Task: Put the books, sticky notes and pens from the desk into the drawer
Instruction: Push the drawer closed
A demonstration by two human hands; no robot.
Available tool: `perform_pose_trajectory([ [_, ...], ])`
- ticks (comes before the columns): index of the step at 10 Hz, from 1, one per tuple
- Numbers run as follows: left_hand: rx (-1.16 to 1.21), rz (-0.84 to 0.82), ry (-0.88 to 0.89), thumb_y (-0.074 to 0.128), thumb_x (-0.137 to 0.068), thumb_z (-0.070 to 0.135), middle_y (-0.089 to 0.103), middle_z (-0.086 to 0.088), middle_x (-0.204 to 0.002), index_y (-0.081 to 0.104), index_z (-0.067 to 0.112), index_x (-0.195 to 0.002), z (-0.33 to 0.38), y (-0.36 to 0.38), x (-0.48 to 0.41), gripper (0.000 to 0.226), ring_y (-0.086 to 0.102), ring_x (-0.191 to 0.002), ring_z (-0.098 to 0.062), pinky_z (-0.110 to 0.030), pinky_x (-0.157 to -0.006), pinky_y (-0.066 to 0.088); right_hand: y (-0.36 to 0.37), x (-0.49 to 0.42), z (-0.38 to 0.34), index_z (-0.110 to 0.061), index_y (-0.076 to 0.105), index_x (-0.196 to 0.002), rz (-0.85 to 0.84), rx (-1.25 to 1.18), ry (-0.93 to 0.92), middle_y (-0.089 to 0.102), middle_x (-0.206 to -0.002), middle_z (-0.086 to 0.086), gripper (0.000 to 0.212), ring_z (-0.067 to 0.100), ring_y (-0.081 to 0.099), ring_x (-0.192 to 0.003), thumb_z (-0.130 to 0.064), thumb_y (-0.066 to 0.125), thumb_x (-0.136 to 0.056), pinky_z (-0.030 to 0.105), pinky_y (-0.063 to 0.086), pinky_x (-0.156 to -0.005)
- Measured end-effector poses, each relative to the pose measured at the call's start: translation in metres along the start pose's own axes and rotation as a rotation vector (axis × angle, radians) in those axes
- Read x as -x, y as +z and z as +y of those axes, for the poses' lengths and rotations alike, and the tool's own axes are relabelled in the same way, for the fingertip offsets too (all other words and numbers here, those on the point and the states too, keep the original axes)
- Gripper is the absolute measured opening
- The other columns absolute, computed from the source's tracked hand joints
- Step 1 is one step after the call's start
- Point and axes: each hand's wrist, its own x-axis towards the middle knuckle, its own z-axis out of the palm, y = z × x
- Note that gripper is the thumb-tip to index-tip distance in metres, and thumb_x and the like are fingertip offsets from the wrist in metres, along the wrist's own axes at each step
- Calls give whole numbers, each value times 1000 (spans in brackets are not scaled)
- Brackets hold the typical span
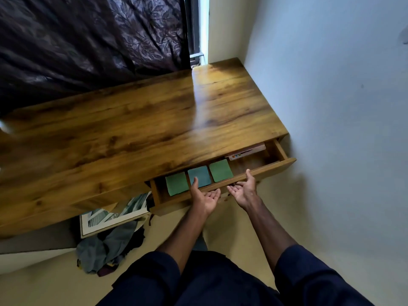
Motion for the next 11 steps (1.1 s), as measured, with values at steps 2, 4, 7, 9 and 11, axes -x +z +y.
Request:
perform_pose_trajectory([
  [2, 0, -18, 18, 68, -90, 46, 13, -27, -164, 2, 4, -159, 36, 40, -26, 105, 30, -147, -44, -49, -121, 30, 46, -41, -14, 5, 12, -156, -9, -37, 24, 12, -163, 29, 95, 43, 20, -150, -63, 45, -97, 51, 28, -121],
  [4, 16, 20, -14, 64, -92, 30, 23, -23, -163, 16, 2, -158, 71, 78, -47, 86, 30, -149, -37, -46, -122, 29, 100, -65, -24, -1, 5, -158, 13, -43, 15, 8, -165, 25, 102, 40, 16, -152, -70, 44, -93, 51, 25, -122],
  [7, -62, 85, -38, 56, -91, 18, 41, -21, -153, 39, 3, -145, 81, 83, -60, 58, 42, -141, -37, -46, -118, 37, 111, -78, -27, -3, 0, -159, 62, -32, 20, 2, -166, 24, 112, 42, 13, -152, -75, 49, -87, 55, 25, -121],
  [9, -252, 32, -18, 54, -91, 23, 45, -23, -151, 47, 8, -136, 81, 84, -47, 47, 46, -139, -36, -44, -118, 35, 100, -67, -20, -2, 17, -157, 23, -43, 20, 25, -161, 25, 94, 40, 30, -147, -65, 47, -95, 55, 34, -117],
  [11, -593, 2, 26, 51, -95, 22, 49, -26, -145, 59, 10, -116, 77, 88, -25, 25, 54, -131, -34, -42, -112, 43, 91, -48, -24, -1, 53, -139, 87, 256, -7, 61, -131, 22, 49, 31, 63, -114, -29, 55, -99, 40, 54, -88],
])
